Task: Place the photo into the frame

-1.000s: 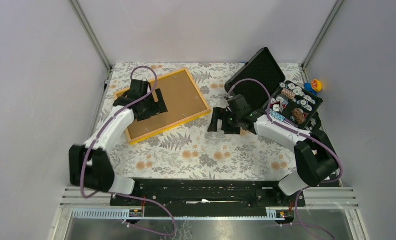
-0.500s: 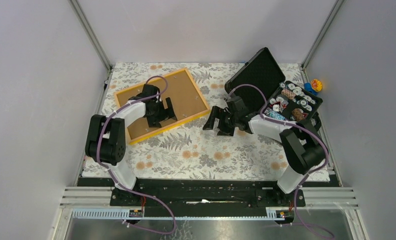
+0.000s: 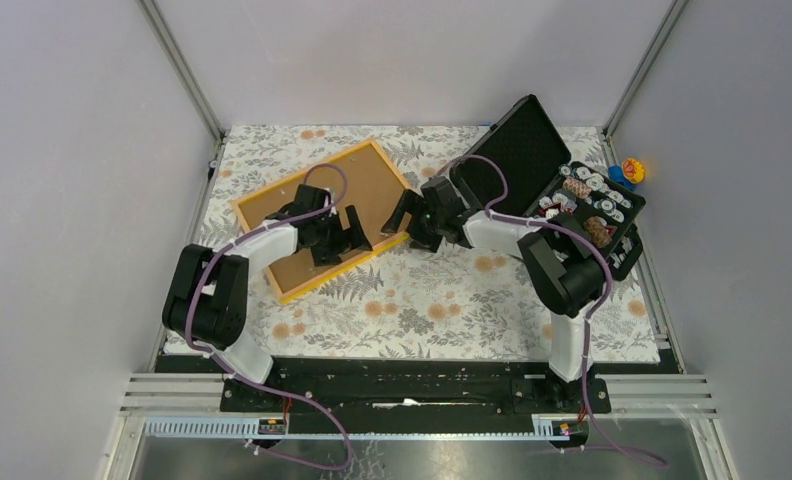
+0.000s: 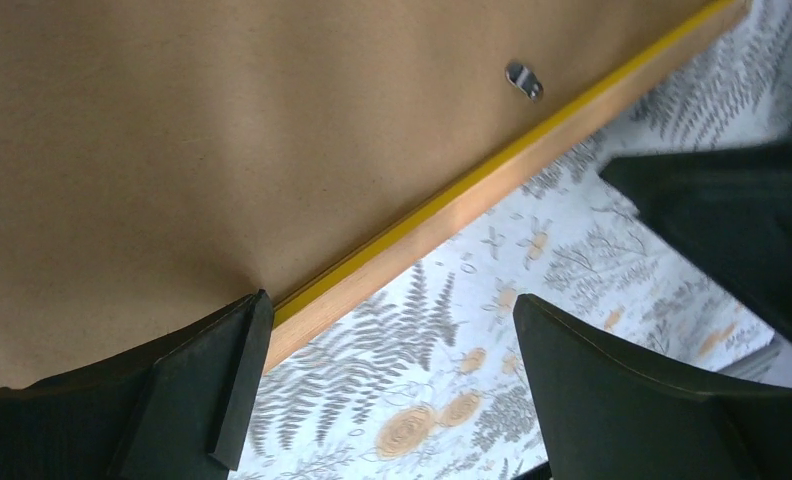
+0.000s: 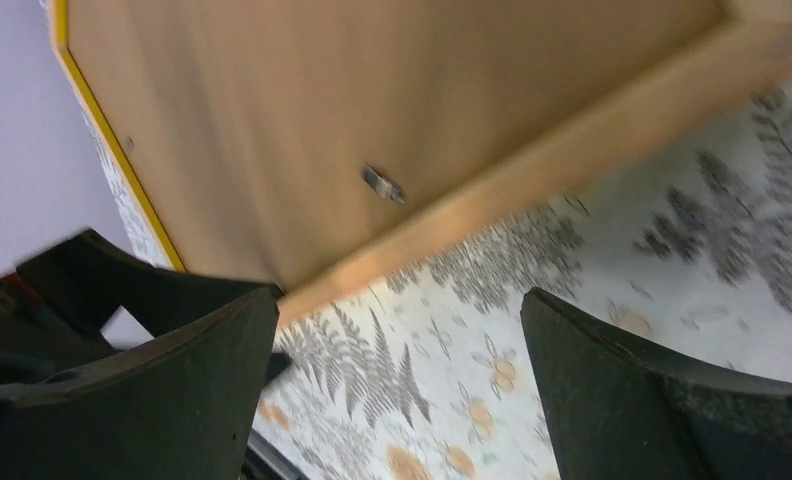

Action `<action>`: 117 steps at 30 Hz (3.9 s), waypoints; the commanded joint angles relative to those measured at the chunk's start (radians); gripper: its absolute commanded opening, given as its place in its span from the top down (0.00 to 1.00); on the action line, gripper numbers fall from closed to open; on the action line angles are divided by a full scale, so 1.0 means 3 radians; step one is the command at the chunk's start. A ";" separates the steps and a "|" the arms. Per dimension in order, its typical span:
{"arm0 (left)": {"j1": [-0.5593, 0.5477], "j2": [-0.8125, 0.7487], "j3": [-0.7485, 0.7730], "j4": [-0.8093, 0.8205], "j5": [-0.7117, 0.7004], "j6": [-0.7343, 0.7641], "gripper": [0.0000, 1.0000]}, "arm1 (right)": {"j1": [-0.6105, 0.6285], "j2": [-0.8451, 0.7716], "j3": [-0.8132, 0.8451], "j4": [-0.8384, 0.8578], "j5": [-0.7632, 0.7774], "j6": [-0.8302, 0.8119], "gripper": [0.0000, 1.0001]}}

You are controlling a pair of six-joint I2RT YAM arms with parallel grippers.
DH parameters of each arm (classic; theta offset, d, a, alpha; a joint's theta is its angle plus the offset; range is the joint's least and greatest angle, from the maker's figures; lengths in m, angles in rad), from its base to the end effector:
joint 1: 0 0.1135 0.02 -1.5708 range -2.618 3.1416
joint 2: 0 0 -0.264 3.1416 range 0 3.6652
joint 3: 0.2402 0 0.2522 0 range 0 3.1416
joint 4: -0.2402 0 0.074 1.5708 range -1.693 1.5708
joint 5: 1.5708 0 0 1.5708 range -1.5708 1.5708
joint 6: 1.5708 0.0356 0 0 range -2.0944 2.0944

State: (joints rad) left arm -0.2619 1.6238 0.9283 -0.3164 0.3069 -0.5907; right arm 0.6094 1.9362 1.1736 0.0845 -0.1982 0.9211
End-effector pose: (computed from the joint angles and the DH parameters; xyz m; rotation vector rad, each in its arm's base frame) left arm 0.3041 -0.0927 0.1747 -0.3205 2.6568 -0.6937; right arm 0.3385 0.2448 0.1659 0.2648 2.4349 0.9864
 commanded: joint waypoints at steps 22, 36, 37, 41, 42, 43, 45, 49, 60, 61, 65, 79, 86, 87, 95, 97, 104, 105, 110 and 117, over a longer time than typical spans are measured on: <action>-0.0974 0.0303 0.0344 0.0632 0.0523 -0.0629 0.01 | -0.0116 0.0916 0.1687 -0.1083 0.0163 -0.1313 0.08; -0.0621 -0.0678 0.1271 -0.0825 -0.0607 0.0326 0.01 | -0.0033 0.1124 0.1983 -0.1736 0.0514 -0.0945 0.18; -0.0584 -0.0751 0.1298 -0.0843 -0.0780 0.0388 0.01 | -0.0020 0.1142 0.1999 -0.1763 0.0537 -0.0930 0.18; -0.0569 -0.1054 0.1265 -0.0795 -0.1454 0.0598 0.01 | 0.0085 0.1219 0.2125 -0.1920 0.0790 -0.0878 0.18; -0.0569 -0.1122 0.1218 -0.0770 -0.1558 0.0618 0.01 | 0.0099 0.1265 0.2214 -0.1972 0.0856 -0.0865 0.18; -0.0569 -0.1199 0.1140 -0.0719 -0.1647 0.0631 0.01 | 0.0123 0.1326 0.2324 -0.2075 0.0920 -0.0858 0.18; -0.0553 -0.1348 0.0979 -0.0602 -0.1771 0.0656 0.01 | 0.0199 0.1457 0.2567 -0.2346 0.1112 -0.0852 0.20; -0.0542 -0.1546 0.0768 -0.0485 -0.1934 0.0681 0.01 | 0.0278 0.1619 0.2836 -0.2591 0.1299 -0.0827 0.24; -0.0538 -0.1660 0.0732 -0.0495 -0.1939 0.0711 0.01 | 0.0370 0.1673 0.2898 -0.2771 0.1421 -0.0921 0.29; -0.0536 -0.1654 0.0734 -0.0495 -0.1920 0.0711 0.01 | 0.0379 0.1656 0.2872 -0.2772 0.1448 -0.0937 0.30; -0.0538 -0.1652 0.0735 -0.0496 -0.1926 0.0714 0.01 | 0.0382 0.1629 0.2818 -0.2771 0.1477 -0.1021 0.44; -0.0536 -0.1592 0.0723 -0.0491 -0.1890 0.0723 0.01 | 0.0380 0.1651 0.2815 -0.2773 0.1055 -0.1649 0.62; -0.0536 -0.1631 0.0701 -0.0484 -0.1899 0.0726 0.01 | 0.0368 0.1763 0.2946 -0.3038 0.1018 -0.2037 0.73; -0.0538 -0.1629 0.0704 -0.0480 -0.1902 0.0727 0.01 | 0.0356 0.1774 0.2948 -0.3038 0.1024 -0.2100 0.78; -0.0533 -0.1554 0.0689 -0.0450 -0.1812 0.0730 0.01 | 0.0275 0.1861 0.3162 -0.2864 0.1343 -0.2560 1.00; -0.0533 -0.1517 0.0692 -0.0451 -0.1808 0.0739 0.01 | 0.0240 0.1803 0.3114 -0.2749 0.1403 -0.2702 1.00; -0.0519 -0.1521 0.0683 -0.0451 -0.1871 0.0743 0.01 | 0.0171 0.1625 0.3067 -0.2278 0.1651 -0.3531 0.82; -0.0518 -0.1521 0.0678 -0.0445 -0.1868 0.0742 0.01 | 0.0170 0.1627 0.3127 -0.2283 0.1687 -0.3558 0.63; -0.0518 -0.1496 0.0715 -0.0448 -0.1858 0.0740 0.01 | 0.0192 0.1432 0.3356 -0.2655 0.1692 -0.3061 0.07; -0.0518 -0.1515 0.1200 -0.0644 -0.1525 0.0479 0.01 | 0.0340 0.0725 0.2166 -0.2615 0.0885 -0.1587 0.00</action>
State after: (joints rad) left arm -0.4225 1.1805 1.1690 -0.5285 -0.2173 -0.4004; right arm 0.6754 2.3020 1.9697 -0.6788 0.2253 0.1780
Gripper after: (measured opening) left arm 0.988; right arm 0.993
